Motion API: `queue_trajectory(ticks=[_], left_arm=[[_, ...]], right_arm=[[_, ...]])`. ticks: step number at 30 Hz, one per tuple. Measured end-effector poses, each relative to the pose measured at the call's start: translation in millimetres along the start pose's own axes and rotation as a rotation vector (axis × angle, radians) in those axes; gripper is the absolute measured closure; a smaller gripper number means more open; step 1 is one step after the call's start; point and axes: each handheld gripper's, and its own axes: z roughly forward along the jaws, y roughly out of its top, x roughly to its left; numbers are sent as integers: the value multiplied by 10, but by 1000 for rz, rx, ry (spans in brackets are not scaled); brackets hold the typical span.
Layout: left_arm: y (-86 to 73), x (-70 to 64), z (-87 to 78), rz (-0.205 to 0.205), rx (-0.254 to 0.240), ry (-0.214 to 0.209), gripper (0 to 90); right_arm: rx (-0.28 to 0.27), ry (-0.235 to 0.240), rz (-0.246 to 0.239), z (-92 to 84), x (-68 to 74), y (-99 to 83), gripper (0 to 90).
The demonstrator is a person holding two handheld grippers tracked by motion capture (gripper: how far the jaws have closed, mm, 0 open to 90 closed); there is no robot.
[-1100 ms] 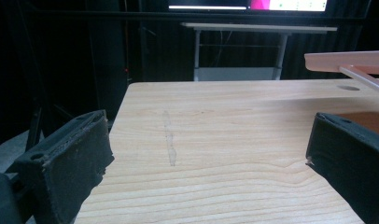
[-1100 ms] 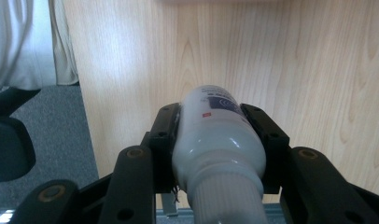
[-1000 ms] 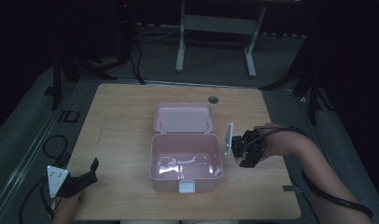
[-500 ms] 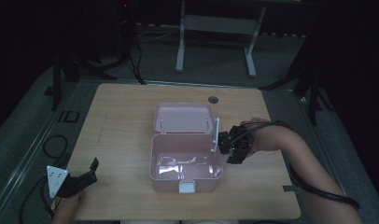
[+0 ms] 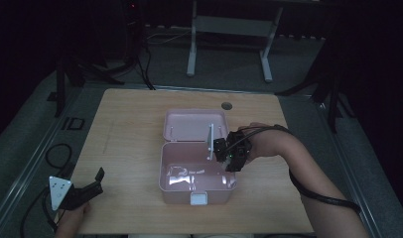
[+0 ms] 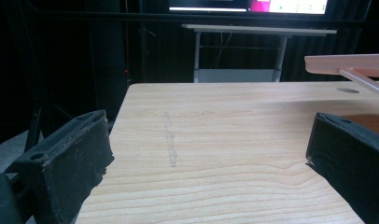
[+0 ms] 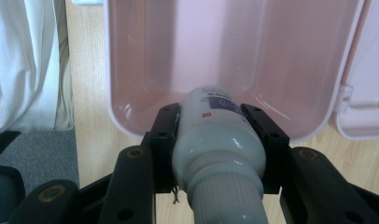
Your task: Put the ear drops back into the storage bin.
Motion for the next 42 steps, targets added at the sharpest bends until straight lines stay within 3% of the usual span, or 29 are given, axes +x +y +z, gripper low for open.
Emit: queue_trajectory(ticks=[6,22,34,42], left_arm=[[0,1,0,1,-2,1,4],[0,3,2,-2,1,-5,4],[3,6,-2,-10,-4,-10,4],[2,4,-1,-4,-2,-13,4]], right_arm=[[3,13,0,120,-47,56,595],[21,86,32,698,-137,159,596],[59,118,-19,1023,-123,290,595],[98,117,-7,1141,-126,304,595]])
